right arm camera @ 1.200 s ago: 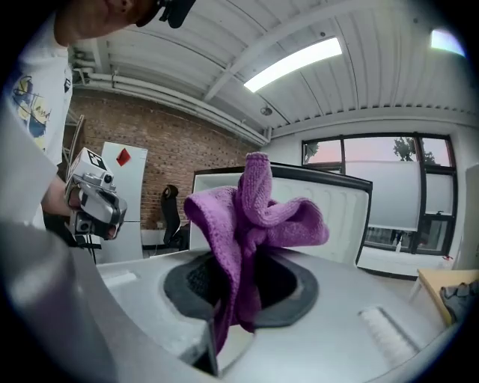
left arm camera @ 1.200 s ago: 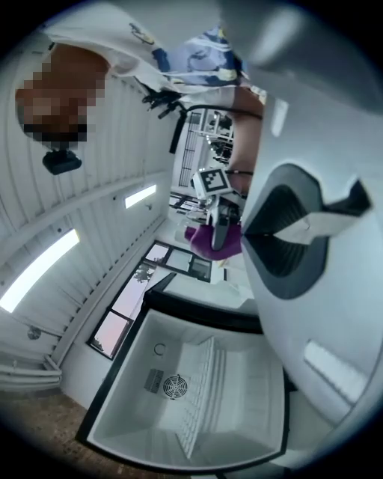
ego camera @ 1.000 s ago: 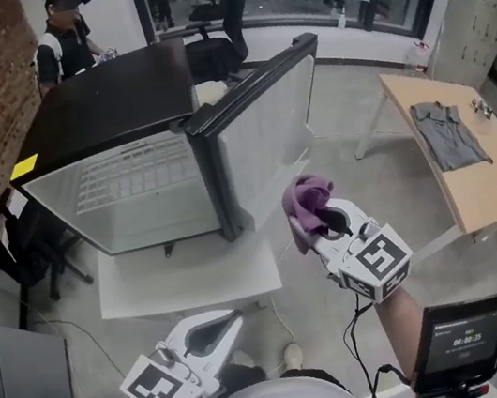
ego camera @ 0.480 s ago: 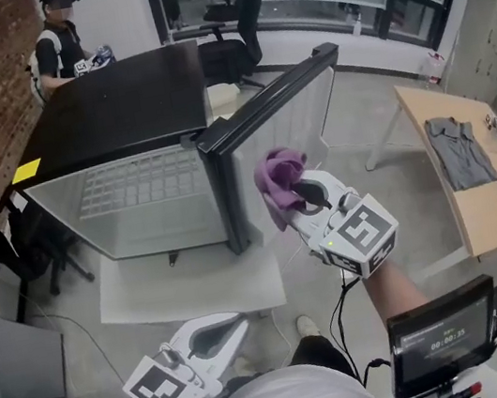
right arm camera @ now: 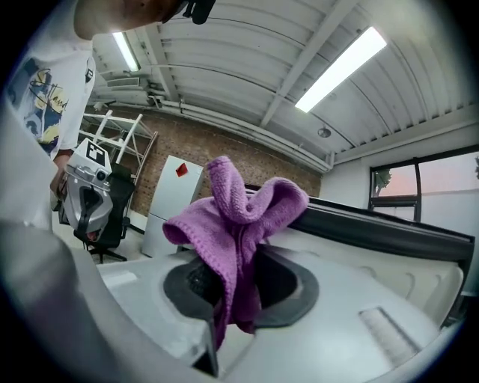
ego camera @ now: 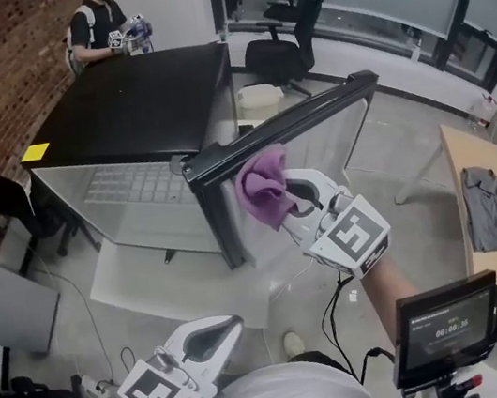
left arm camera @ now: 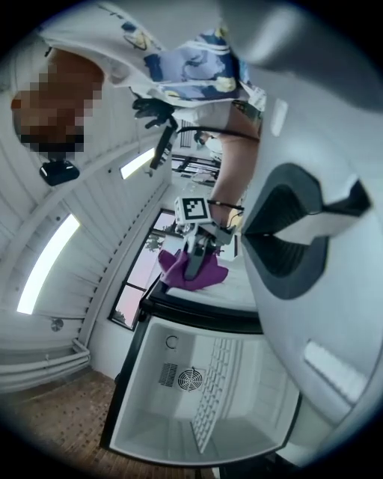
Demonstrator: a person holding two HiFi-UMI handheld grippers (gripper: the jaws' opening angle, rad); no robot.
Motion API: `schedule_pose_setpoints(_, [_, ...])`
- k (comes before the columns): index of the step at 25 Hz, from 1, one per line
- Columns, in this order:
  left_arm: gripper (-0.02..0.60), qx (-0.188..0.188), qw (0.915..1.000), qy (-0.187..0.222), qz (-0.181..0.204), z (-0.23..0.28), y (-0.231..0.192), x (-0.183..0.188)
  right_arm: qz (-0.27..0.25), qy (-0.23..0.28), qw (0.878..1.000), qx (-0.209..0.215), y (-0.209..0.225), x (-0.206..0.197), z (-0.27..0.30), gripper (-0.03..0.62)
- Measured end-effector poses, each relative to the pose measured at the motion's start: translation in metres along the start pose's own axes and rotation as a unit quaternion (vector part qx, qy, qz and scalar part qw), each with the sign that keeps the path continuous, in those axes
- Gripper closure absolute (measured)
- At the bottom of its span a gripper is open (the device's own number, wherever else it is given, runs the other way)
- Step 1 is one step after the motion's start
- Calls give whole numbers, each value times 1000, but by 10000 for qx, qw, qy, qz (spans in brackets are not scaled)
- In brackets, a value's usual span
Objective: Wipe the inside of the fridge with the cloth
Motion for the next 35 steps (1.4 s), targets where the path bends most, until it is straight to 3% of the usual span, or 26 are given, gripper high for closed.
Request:
schedule_pose_setpoints(11, [574, 292, 9993, 159, -172, 51, 20, -6, 175, 177, 9997, -57, 57, -40, -34, 513])
schedule_pose_setpoints(20, [573, 446, 9988, 144, -112, 70, 34, -4, 281, -129, 9979, -571, 111, -86, -60, 513])
schedule_pose_setpoints(30, [574, 524, 9983, 106, -221, 76, 32, -4, 529, -690, 9873, -1333, 153, -132, -95, 513])
schedule_pose_setpoints(35, [574, 438, 9989, 54, -151, 80, 31, 0, 634, -658, 9869, -1327, 151, -136, -100, 513])
Point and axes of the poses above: the fingertips, and each gripper's own axes: z forward along the fingers, y to its right, x out of its top, the point moved 2 cm from there along -z, backward along the fingers, and after that the axes turned 13 degrees about -z, right-handed, at the moved point
